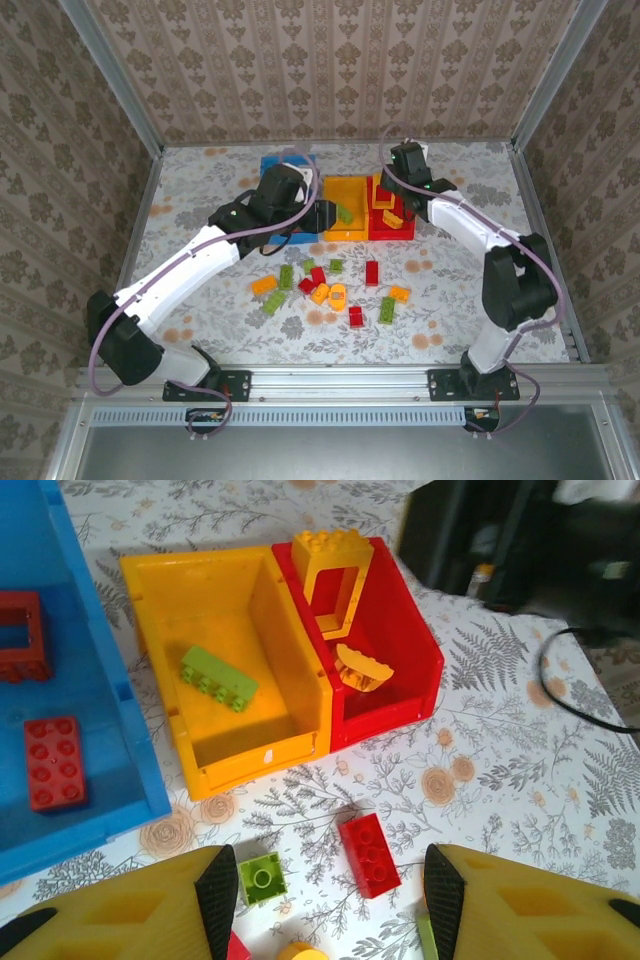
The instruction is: Sort the legos into containers by color
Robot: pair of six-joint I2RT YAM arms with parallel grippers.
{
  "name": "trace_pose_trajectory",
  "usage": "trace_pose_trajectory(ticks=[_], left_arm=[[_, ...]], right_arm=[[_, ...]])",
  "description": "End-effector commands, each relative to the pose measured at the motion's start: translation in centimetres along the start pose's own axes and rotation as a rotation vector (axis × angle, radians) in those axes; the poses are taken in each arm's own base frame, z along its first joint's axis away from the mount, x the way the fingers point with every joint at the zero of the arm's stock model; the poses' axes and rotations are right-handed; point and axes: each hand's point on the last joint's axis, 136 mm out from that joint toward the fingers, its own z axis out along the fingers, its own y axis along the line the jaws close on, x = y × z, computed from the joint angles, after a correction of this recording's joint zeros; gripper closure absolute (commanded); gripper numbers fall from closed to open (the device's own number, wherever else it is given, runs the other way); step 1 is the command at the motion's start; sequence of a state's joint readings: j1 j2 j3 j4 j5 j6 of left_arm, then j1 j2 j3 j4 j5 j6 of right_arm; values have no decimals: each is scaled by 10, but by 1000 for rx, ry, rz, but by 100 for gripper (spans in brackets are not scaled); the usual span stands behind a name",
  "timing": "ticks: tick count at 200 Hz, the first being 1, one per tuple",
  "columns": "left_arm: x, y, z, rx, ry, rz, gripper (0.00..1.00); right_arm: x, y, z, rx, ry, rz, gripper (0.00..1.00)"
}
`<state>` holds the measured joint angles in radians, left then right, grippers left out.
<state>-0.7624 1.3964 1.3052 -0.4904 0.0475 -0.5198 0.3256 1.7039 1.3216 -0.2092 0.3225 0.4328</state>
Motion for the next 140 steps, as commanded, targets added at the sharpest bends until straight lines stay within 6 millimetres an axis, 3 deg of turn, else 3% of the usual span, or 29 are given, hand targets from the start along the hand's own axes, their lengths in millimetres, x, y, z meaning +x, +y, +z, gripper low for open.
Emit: trace_pose_trajectory(ticks=[1,42,65,101,123,140], left_arm=[[13,20,-11,-51,28,-56,45],[52,54,-19,-113,109,-130,45],[77,67,-20,-139,163,-158,44],[106,77,-8,-157,231,-244,44],[113,74,13,-158,279,-304,43],[120,68,33,-188,350,-307,43]], right_arm=[[-6,-1,-38,-52,-2,38,40],[2,14,-100,-229,23,1,36],[21,31,-131,-362,68,-42,36],[80,68,-166,-597,218,-117,33],[121,85,-178,-732,349,-118,29],[142,94,-186,-812,417,-114,27]])
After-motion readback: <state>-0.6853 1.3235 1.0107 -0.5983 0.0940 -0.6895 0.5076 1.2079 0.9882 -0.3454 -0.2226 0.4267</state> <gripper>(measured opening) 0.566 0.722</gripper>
